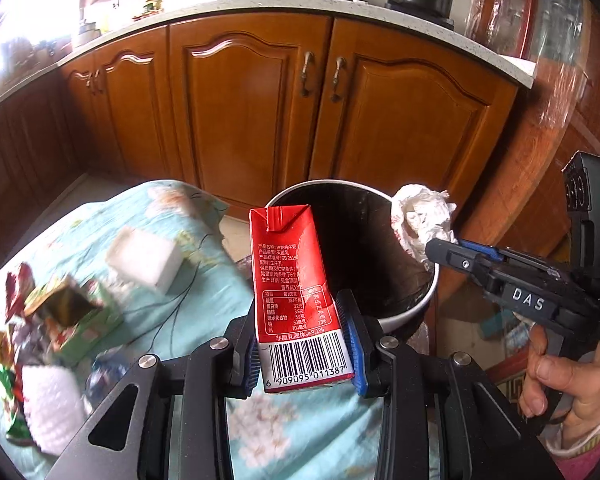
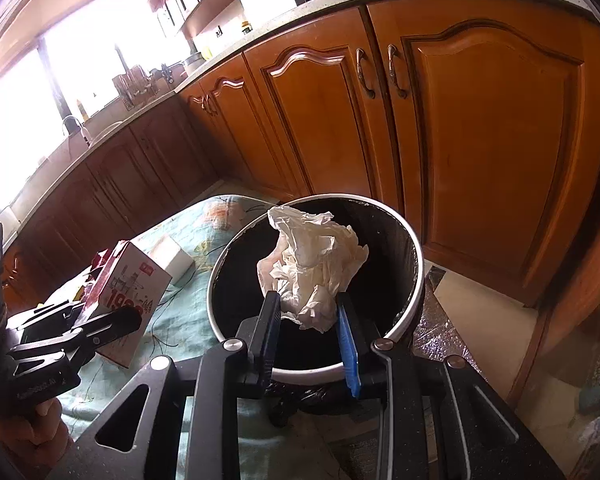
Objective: Collect trash
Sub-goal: 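Carry both items over the bin and open both tools to drop them, then grasp the white foam net with the left tool while the right tool grasps crumpled paper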
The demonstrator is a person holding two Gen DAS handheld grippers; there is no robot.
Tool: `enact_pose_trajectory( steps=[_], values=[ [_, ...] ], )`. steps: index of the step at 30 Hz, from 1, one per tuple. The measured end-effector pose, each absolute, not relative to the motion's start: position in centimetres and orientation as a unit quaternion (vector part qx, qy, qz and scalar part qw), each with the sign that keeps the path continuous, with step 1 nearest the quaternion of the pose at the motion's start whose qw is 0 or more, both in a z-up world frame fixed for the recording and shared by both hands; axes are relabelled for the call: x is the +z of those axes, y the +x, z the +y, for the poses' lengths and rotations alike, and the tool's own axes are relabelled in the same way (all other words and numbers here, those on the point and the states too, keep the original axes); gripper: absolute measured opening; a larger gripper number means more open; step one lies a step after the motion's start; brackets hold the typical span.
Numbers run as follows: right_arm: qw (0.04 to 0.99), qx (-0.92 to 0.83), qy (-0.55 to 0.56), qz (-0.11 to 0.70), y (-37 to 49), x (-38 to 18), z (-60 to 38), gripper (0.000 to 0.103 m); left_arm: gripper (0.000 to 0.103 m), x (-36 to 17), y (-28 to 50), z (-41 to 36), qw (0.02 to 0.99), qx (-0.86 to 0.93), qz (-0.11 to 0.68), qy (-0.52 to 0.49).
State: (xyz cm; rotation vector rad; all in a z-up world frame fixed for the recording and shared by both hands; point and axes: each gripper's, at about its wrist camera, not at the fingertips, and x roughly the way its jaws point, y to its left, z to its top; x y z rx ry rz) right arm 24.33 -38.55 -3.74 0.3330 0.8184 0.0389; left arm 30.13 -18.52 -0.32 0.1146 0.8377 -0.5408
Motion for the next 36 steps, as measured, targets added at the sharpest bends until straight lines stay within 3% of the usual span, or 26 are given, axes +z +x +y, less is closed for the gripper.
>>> enact_pose_trajectory(
  steps=[19,22,24,28,31,36],
  values=[
    [0.883,0.014,0.152,0.443,27.8,-6.4,-40.9,0.029,0.034,-4.2,39.5,-25.6,0.842,-0.284,0.451,0.084],
    [0.880,0.014,0.149,0.451,28.3,-6.5,-40.8,0.035,0.034,-4.4,38.9,-26.0,0.840,-0.284,0.455,0.084],
    [0.878,0.013,0.151,0.454,28.4,-6.6,-40.9,0.047,0.036,-4.4,38.6,-26.0,0.840,-0.282,0.456,0.087],
    [0.879,0.013,0.161,0.449,28.0,-6.5,-41.2,0.061,0.053,-3.8,37.8,-25.0,0.848,-0.279,0.445,0.075],
    [0.885,0.008,0.165,0.435,27.2,-6.0,-41.3,0.068,0.053,-3.3,36.9,-23.5,0.857,-0.273,0.433,0.055],
    [0.895,0.003,0.185,0.406,25.3,-5.0,-40.7,0.088,0.067,-3.4,34.6,-19.3,0.868,-0.254,0.427,-0.014]
  ],
)
